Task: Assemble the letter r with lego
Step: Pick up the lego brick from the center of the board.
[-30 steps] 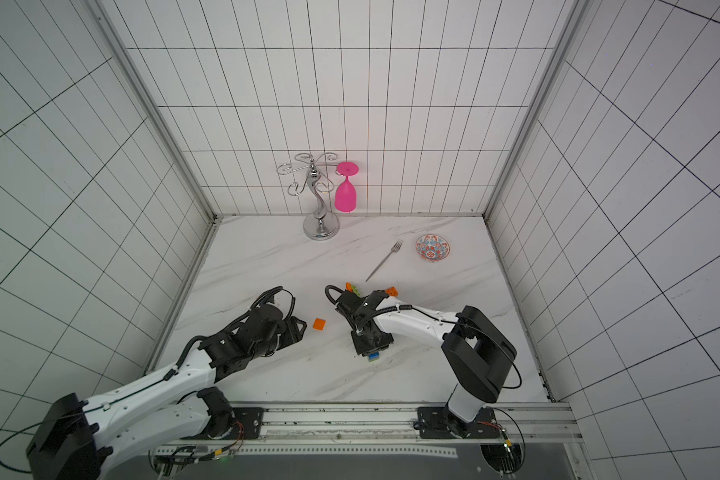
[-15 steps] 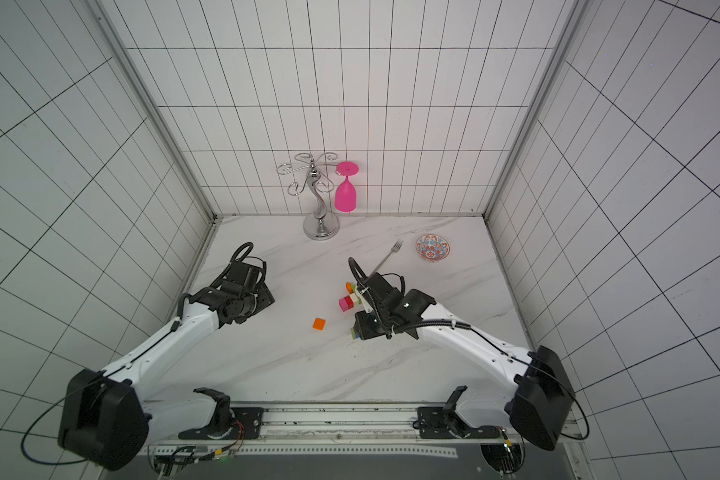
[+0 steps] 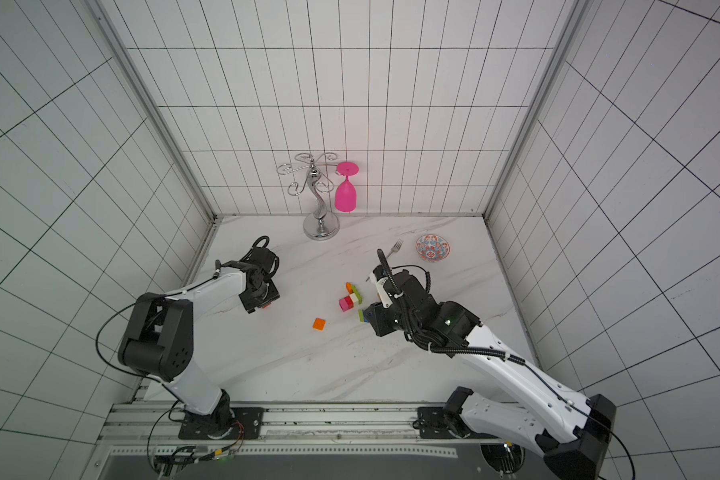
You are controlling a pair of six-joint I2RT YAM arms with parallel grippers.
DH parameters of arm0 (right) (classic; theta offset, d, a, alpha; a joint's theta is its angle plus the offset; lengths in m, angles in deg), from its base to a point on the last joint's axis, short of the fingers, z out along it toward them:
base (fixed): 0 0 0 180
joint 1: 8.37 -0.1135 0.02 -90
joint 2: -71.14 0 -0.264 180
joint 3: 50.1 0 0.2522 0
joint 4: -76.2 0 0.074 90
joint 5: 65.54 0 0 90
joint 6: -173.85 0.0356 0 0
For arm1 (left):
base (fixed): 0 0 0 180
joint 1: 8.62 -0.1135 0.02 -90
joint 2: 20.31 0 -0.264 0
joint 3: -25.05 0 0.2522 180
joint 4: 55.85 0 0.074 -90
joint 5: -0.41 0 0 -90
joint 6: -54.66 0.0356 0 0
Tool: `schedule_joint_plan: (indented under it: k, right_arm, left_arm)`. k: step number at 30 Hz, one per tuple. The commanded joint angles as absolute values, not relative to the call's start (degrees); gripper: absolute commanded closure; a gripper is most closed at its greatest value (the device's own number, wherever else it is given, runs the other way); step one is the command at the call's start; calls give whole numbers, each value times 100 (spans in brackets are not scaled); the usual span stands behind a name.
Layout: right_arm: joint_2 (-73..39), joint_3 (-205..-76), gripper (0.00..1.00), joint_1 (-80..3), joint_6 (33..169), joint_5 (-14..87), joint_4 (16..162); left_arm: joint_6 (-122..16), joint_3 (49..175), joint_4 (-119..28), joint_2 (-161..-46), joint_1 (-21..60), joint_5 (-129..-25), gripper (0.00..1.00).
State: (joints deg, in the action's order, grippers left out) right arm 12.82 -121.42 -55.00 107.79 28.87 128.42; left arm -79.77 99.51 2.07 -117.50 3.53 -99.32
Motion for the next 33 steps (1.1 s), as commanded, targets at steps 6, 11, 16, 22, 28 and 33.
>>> schedule_joint_plan:
  k: [6, 11, 16, 22, 28, 33]
  right_arm:
    - [1246, -12018, 100, -5433, 10738, 2920, 12968]
    - [1215, -12035, 100, -5435, 10761, 2930, 13010]
    - [1245, -12036, 100, -5426, 10793, 2880, 13047]
    - [1424, -12028, 100, -5412, 10748, 2675, 13056]
    - [1612, -11769, 100, -5356, 10560, 1957, 13019]
    - [1542, -11712, 100, -5112, 10886, 1267, 13587]
  left_arm:
    - [-7859, 10067, -191, -12002, 115, -9662, 51]
    - [-7798, 10116, -202, -12171, 114, -9638, 57]
    - [-7729, 10173, -184, -12276, 115, -9685, 67]
    - [-7513, 10159, -81, -12082, 129, -9623, 75]
    - [-7517, 9972, 272, -11321, 1459, -9144, 75]
    - [-8545, 9816, 529, -11138, 3445, -9221, 75]
